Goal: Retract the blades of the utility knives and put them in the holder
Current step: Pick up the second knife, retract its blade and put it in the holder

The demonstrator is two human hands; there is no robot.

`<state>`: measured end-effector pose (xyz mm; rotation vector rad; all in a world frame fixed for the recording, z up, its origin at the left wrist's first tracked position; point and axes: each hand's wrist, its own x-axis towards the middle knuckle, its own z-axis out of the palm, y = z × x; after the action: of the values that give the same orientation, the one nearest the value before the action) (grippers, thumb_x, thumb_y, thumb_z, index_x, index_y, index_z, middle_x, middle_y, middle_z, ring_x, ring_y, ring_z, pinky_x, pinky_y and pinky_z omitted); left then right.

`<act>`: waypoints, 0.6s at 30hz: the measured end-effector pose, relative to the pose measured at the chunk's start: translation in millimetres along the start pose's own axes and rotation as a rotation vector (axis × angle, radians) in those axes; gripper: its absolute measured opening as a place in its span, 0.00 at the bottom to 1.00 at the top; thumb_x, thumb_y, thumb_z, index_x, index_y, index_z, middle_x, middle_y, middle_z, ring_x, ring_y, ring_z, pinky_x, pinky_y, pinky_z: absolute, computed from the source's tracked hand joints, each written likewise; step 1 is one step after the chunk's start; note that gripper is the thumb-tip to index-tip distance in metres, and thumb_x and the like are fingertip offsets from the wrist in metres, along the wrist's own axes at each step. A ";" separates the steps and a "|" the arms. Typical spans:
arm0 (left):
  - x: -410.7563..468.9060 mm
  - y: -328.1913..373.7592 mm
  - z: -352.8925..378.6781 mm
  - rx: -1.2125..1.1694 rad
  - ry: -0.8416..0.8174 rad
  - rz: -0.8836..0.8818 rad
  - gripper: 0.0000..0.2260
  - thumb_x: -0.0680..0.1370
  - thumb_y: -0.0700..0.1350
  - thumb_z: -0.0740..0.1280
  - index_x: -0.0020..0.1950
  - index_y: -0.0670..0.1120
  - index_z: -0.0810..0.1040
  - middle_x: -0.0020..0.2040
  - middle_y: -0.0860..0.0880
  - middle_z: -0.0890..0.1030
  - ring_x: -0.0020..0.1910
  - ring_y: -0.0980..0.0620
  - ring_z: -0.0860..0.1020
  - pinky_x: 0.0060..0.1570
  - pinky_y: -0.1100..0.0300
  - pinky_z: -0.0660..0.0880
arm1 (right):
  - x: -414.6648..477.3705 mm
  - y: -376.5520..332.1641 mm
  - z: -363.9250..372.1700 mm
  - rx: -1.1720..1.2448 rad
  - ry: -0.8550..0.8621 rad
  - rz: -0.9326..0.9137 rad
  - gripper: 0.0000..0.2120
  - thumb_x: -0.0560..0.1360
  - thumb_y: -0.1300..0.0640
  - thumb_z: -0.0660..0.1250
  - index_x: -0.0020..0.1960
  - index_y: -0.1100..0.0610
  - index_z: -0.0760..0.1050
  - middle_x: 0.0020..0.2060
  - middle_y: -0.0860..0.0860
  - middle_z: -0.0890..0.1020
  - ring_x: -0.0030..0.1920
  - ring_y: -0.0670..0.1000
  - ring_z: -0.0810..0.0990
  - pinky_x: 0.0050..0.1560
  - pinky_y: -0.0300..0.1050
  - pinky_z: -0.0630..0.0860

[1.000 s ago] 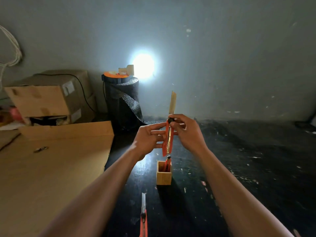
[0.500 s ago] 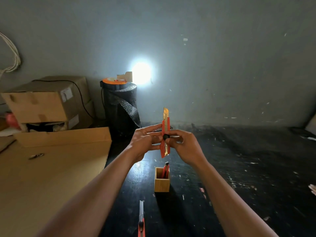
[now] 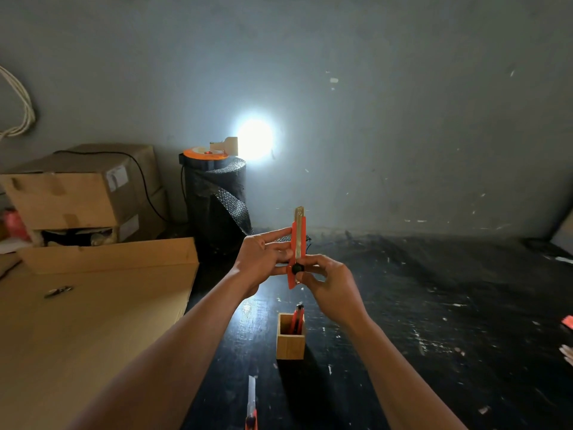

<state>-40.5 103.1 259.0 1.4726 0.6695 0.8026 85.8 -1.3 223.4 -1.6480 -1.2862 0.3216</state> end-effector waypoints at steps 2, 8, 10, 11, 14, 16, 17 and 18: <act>2.4 0.3 0.6 0.011 0.006 0.014 0.21 0.78 0.30 0.70 0.68 0.45 0.81 0.45 0.53 0.90 0.43 0.51 0.89 0.37 0.61 0.83 | 0.9 -0.7 -0.8 -0.004 0.013 -0.007 0.12 0.77 0.57 0.72 0.53 0.40 0.77 0.44 0.27 0.77 0.43 0.27 0.76 0.46 0.25 0.68; 14.1 4.9 -0.1 -0.042 0.015 0.030 0.22 0.77 0.29 0.70 0.69 0.46 0.80 0.51 0.46 0.89 0.47 0.46 0.89 0.44 0.54 0.86 | 11.0 -3.6 -3.1 0.006 0.057 -0.042 0.11 0.77 0.55 0.72 0.50 0.39 0.76 0.44 0.27 0.77 0.44 0.26 0.77 0.48 0.27 0.68; 16.7 5.1 1.0 -0.040 0.014 0.036 0.23 0.77 0.28 0.70 0.69 0.46 0.81 0.53 0.45 0.89 0.49 0.45 0.88 0.47 0.51 0.86 | 14.1 -3.5 -1.8 0.042 0.096 -0.032 0.09 0.75 0.52 0.73 0.48 0.41 0.75 0.42 0.29 0.78 0.43 0.30 0.79 0.47 0.31 0.71; 18.0 5.1 1.4 -0.041 0.011 0.037 0.23 0.77 0.28 0.69 0.69 0.46 0.81 0.54 0.44 0.88 0.49 0.45 0.88 0.48 0.50 0.86 | 14.8 -3.5 -1.2 0.048 0.102 -0.035 0.09 0.74 0.51 0.74 0.49 0.42 0.75 0.42 0.29 0.79 0.43 0.31 0.79 0.46 0.31 0.71; 22.5 5.5 -0.1 -0.053 0.003 0.035 0.23 0.77 0.27 0.69 0.69 0.45 0.81 0.54 0.43 0.88 0.48 0.44 0.88 0.48 0.49 0.86 | 15.4 -3.4 -0.9 0.041 0.071 -0.045 0.13 0.76 0.52 0.73 0.51 0.36 0.74 0.44 0.27 0.77 0.44 0.28 0.78 0.46 0.28 0.70; 24.3 6.1 -1.5 -0.052 0.001 0.040 0.22 0.77 0.27 0.69 0.69 0.45 0.80 0.54 0.42 0.88 0.49 0.43 0.88 0.49 0.48 0.86 | 17.5 -2.8 -2.3 0.027 0.047 -0.049 0.16 0.78 0.55 0.71 0.49 0.32 0.74 0.44 0.25 0.77 0.44 0.26 0.78 0.48 0.28 0.69; 25.3 6.0 -1.9 -0.047 0.002 0.040 0.22 0.77 0.28 0.69 0.69 0.45 0.80 0.55 0.42 0.88 0.49 0.43 0.88 0.49 0.47 0.85 | 19.0 -2.6 -2.7 0.022 0.043 -0.048 0.16 0.78 0.56 0.71 0.48 0.33 0.74 0.44 0.25 0.77 0.44 0.26 0.77 0.48 0.28 0.69; 26.3 5.5 -1.9 -0.043 0.002 0.041 0.23 0.77 0.28 0.69 0.69 0.45 0.80 0.55 0.42 0.88 0.50 0.42 0.88 0.50 0.46 0.85 | 20.4 -2.0 -2.7 0.022 0.045 -0.047 0.14 0.78 0.55 0.71 0.48 0.35 0.75 0.44 0.26 0.77 0.43 0.27 0.78 0.49 0.29 0.70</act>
<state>-27.0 125.0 266.8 1.4506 0.6221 0.8452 94.7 14.5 233.2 -1.5951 -1.2814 0.2671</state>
